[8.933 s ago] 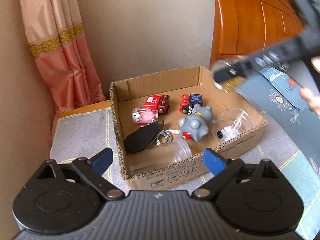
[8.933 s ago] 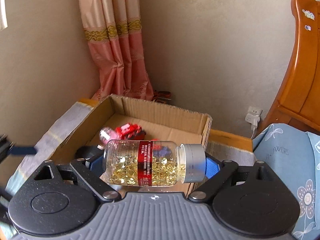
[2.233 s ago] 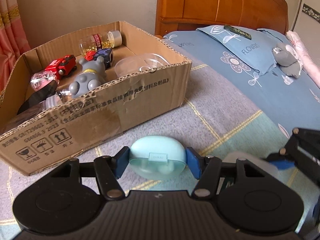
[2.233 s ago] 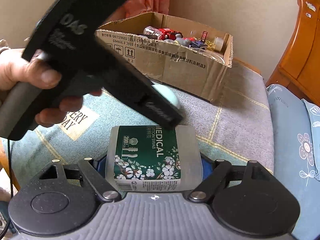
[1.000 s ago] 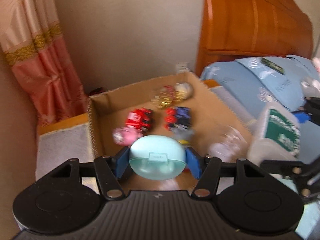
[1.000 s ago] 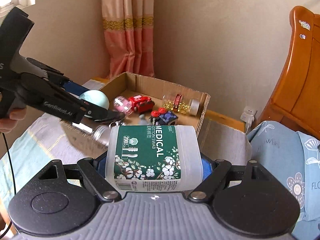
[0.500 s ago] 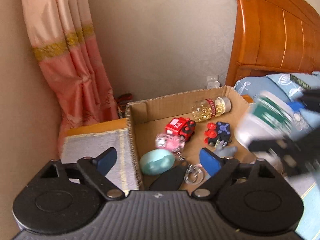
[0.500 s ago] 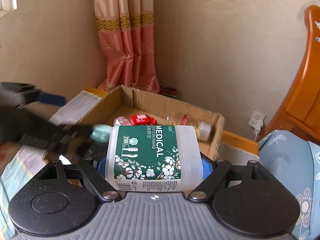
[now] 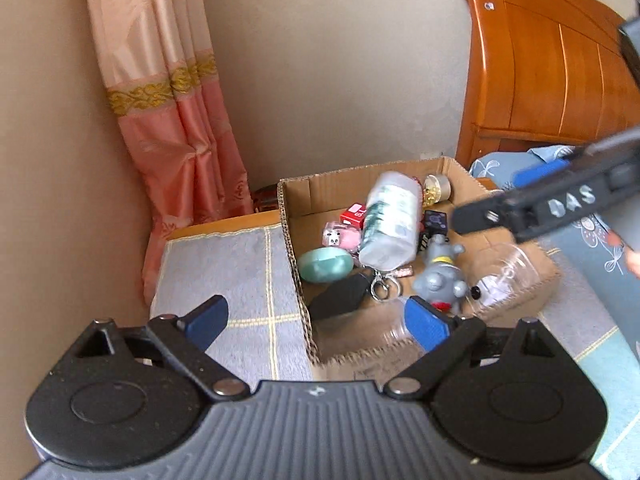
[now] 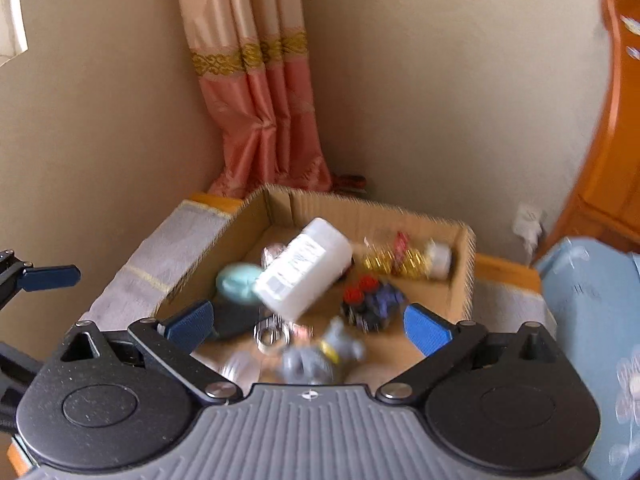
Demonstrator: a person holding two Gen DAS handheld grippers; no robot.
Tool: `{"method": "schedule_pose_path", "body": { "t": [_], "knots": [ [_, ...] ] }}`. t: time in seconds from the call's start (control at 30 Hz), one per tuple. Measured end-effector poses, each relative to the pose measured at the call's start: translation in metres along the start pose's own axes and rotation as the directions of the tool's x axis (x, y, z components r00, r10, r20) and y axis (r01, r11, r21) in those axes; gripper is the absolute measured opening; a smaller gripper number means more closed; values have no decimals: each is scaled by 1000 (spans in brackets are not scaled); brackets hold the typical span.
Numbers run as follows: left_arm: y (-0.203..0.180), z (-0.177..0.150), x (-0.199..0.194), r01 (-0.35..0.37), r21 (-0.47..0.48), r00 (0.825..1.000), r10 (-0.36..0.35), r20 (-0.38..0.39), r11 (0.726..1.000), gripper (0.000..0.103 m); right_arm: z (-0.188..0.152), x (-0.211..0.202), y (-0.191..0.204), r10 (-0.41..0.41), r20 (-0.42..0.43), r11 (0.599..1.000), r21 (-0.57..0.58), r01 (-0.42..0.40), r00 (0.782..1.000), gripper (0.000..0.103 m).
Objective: Organize rigid objects
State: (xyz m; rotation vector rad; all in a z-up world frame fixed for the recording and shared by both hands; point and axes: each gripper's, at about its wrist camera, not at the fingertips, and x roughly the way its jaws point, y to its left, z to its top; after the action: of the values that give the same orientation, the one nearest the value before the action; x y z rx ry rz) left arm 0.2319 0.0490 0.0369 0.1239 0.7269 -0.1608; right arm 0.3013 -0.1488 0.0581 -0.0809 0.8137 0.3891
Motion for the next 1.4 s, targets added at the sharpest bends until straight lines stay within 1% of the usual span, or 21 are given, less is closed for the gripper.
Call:
{"method": "schedule_pose_path", "body": {
  "t": [0.1, 0.2, 0.27, 0.3, 0.37, 0.47, 0.53, 0.6, 0.67, 0.77, 0.93, 1.07, 1.27, 1.4],
  "knots": [
    [0, -7, -16, -25, -67, 1000, 24, -10, 997, 96, -19, -26, -1, -50, -15, 998, 44, 50, 999, 103],
    [-3, -13, -29, 4, -130, 1000, -6, -21, 992, 96, -40, -50, 3, -110, -17, 992, 59, 111, 994, 103],
    [-9, -20, -37, 6, -156, 1000, -10, -28, 988, 96, -56, -64, 7, -171, -11, 982, 74, 171, 985, 103],
    [-12, -24, -41, 7, -163, 1000, -11, -27, 987, 96, -63, -70, 9, -187, -7, 978, 90, 187, 982, 103],
    [-20, -32, -48, 3, -173, 1000, -8, -28, 985, 96, -81, -82, 12, -194, -16, 972, 130, 194, 981, 103],
    [-33, -40, -56, -40, -158, 998, 32, -51, 987, 96, -102, -91, 18, -190, -33, 966, 171, 193, 981, 103],
    [-41, -45, -61, -73, -130, 996, 65, -64, 989, 96, -114, -95, 22, -213, -45, 960, 176, 218, 976, 103],
    [-47, -48, -66, -90, -102, 994, 84, -67, 991, 96, -122, -98, 26, -235, -53, 955, 173, 241, 971, 103],
    [-51, -49, -72, -105, -86, 993, 99, -64, 991, 96, -127, -100, 27, -236, -58, 953, 182, 242, 970, 103],
    [-54, -50, -80, -100, -79, 994, 96, -58, 992, 96, -131, -103, 27, -238, -54, 949, 198, 244, 970, 103],
    [-57, -50, -89, -124, -83, 992, 120, -51, 989, 96, -132, -108, 30, -256, -41, 945, 198, 259, 966, 103],
    [-58, -50, -93, -145, -79, 989, 142, -48, 986, 96, -132, -111, 32, -257, -30, 947, 194, 257, 966, 103],
    [-60, -49, -96, -146, -75, 989, 144, -42, 986, 97, -132, -114, 33, -253, -25, 950, 183, 253, 967, 103],
    [-62, -48, -95, -160, -71, 987, 157, -41, 985, 97, -131, -117, 33, -253, -16, 949, 189, 252, 967, 103]
  ]
}}
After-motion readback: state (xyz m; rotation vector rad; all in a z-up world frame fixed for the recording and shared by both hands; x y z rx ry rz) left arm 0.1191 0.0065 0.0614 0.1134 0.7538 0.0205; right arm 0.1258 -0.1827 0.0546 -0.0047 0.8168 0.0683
